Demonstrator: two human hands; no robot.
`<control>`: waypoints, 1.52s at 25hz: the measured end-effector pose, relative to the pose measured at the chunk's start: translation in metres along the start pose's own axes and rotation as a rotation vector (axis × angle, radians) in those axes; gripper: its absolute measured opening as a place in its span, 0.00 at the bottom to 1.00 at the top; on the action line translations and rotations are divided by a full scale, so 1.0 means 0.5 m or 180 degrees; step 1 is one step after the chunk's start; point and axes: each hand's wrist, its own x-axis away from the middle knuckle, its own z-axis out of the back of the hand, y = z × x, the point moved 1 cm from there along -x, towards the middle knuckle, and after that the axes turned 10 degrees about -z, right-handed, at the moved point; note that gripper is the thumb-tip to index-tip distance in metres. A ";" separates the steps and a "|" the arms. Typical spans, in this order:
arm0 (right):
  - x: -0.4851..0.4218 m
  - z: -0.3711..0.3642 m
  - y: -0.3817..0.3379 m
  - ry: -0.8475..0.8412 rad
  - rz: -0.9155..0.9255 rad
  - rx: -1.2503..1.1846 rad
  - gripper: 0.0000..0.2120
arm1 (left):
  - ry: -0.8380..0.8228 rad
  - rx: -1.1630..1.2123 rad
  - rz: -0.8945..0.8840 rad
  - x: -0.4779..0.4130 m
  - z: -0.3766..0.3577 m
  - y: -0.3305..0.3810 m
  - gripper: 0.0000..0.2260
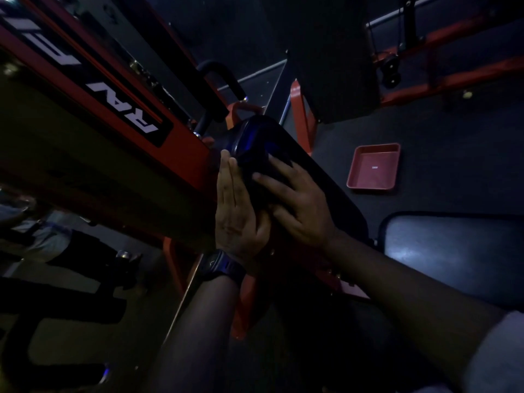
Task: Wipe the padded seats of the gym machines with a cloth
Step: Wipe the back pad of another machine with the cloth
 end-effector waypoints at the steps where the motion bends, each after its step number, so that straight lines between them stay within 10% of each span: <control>1: -0.012 0.004 0.001 0.0041 -0.0232 -0.0100 0.27 | -0.0018 0.0022 -0.0010 -0.001 0.001 -0.001 0.37; 7: -0.078 0.013 0.000 0.0049 -0.0594 -0.0134 0.28 | -0.0131 -0.0372 -0.0072 -0.006 -0.016 0.006 0.38; 12: -0.153 0.025 0.070 0.0233 -0.2589 -0.0758 0.27 | -0.0344 -0.0813 -0.0020 -0.001 -0.019 0.006 0.40; 17: -0.079 0.011 0.023 0.0244 -0.1226 -0.0365 0.26 | -0.0397 -0.0935 -0.0002 0.000 -0.021 0.001 0.42; 21: -0.059 0.015 0.070 0.0397 -0.3175 -0.0781 0.29 | -0.0645 -0.1175 -0.0244 0.004 -0.012 0.002 0.39; 26: 0.044 -0.006 -0.006 0.0252 -0.1797 -0.0362 0.30 | -0.0728 -0.1437 -0.0483 -0.001 -0.011 -0.006 0.37; 30: 0.028 0.004 0.049 0.0525 -0.3373 -0.0769 0.30 | -0.1006 -0.1844 -0.0846 -0.011 -0.011 0.000 0.37; 35: 0.075 -0.007 0.010 0.0438 -0.1674 -0.0435 0.28 | -0.1244 -0.2251 -0.1026 -0.012 -0.019 0.008 0.35; 38: 0.082 0.001 0.068 0.0494 -0.3207 -0.0515 0.29 | -0.1237 -0.2408 -0.1063 -0.009 -0.025 0.007 0.35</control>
